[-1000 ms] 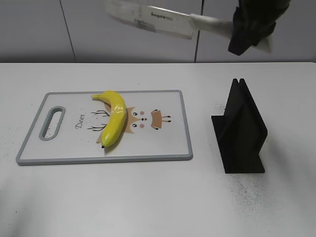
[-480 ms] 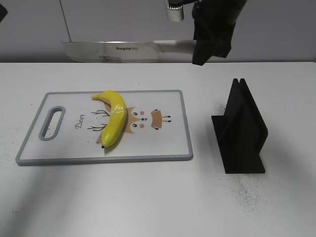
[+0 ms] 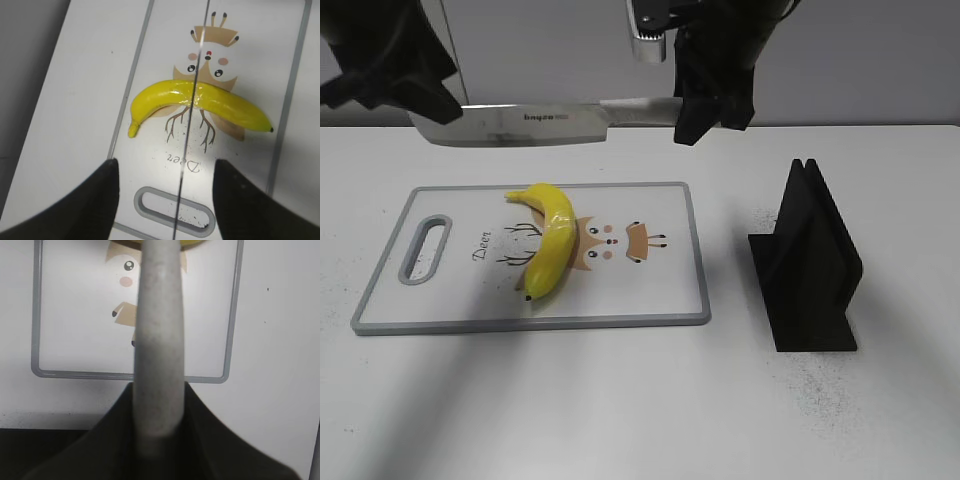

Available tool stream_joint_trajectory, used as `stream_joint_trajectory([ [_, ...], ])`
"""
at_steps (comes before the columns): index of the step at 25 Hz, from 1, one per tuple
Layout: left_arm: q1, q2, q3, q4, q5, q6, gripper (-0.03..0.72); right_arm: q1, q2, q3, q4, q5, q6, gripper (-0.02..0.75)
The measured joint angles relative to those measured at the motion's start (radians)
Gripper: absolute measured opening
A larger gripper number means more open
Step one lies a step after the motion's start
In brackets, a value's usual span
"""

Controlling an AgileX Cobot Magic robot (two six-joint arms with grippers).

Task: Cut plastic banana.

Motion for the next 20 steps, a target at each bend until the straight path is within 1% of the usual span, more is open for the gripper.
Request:
stream_joint_trajectory([
  [2,-0.024,0.039,0.0,0.016,-0.017,0.0,0.546,0.0,0.007,0.0,0.001,-0.001,-0.011,0.161],
  [5,-0.046,0.079,0.0,0.023,-0.038,0.0,0.511,0.0,0.015,0.0,0.001,-0.001,-0.024,0.161],
  [8,-0.055,0.1,0.0,0.023,-0.054,0.001,0.446,0.0,0.024,-0.001,0.002,-0.001,-0.029,0.161],
  [11,-0.055,0.109,0.0,0.023,-0.062,0.002,0.363,0.0,0.029,-0.001,0.015,-0.002,-0.03,0.16],
  [15,-0.055,0.129,0.0,0.023,-0.059,0.004,0.221,0.0,0.038,-0.001,0.041,-0.01,-0.025,0.16],
  [17,-0.055,0.142,0.0,0.023,-0.06,0.004,0.186,0.0,0.041,-0.001,0.049,-0.021,-0.025,0.16],
  [20,-0.055,0.156,0.0,0.023,-0.067,0.004,0.163,0.0,0.041,-0.001,0.056,-0.024,-0.025,0.16],
])
